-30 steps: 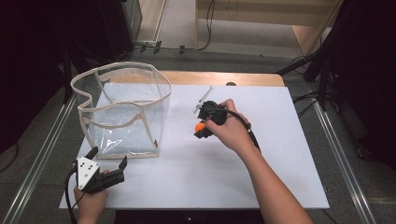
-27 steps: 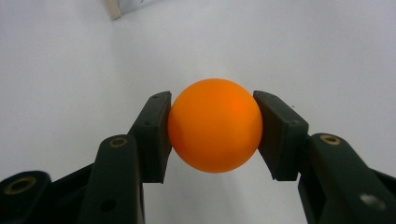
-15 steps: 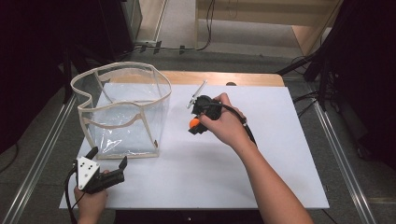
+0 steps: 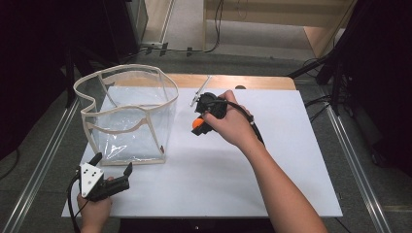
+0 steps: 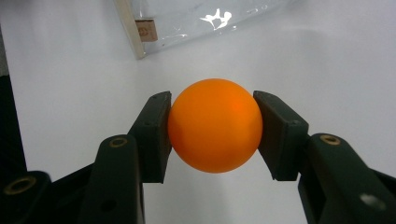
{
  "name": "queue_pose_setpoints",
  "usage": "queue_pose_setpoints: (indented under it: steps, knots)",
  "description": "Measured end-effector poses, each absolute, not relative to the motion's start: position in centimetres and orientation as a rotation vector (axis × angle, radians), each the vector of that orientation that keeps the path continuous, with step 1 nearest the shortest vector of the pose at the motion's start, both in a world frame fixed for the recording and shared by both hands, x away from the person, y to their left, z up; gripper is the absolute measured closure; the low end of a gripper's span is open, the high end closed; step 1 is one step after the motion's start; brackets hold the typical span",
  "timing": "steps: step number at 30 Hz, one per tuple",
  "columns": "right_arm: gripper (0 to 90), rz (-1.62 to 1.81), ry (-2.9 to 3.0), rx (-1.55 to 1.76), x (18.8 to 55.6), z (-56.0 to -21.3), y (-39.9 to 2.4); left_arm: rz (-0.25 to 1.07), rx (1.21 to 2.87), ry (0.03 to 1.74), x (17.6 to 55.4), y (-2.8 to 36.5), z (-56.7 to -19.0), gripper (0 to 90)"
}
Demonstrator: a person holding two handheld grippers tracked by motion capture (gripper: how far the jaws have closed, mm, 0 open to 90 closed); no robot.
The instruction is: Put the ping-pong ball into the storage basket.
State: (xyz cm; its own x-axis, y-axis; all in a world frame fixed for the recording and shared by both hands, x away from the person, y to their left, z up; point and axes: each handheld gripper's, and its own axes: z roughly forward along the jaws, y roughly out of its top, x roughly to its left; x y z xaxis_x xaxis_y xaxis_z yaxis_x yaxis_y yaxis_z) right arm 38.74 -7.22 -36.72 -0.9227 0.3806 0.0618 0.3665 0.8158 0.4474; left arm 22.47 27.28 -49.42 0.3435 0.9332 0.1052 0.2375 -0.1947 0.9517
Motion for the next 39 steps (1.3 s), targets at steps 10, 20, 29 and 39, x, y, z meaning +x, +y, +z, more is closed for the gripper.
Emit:
queue_pose_setpoints:
  steps: [10,20,29,39]
  knots:
    - [47.4,0.718,2.967,0.580,38.8,-35.8,-6.6,0.922,1.661,1.064,22.5,27.3,-49.4,0.0]
    - [47.4,0.713,2.973,0.550,39.0,-34.9,-5.7,0.921,1.659,1.064,22.5,27.3,-49.4,0.0]
    - [47.4,0.711,2.975,0.532,39.3,-33.8,-5.1,0.919,1.656,1.064,22.5,27.3,-49.4,0.0]
    - [47.4,0.715,2.984,0.519,39.7,-33.1,-4.6,0.917,1.652,1.065,22.5,27.3,-49.4,0.0]
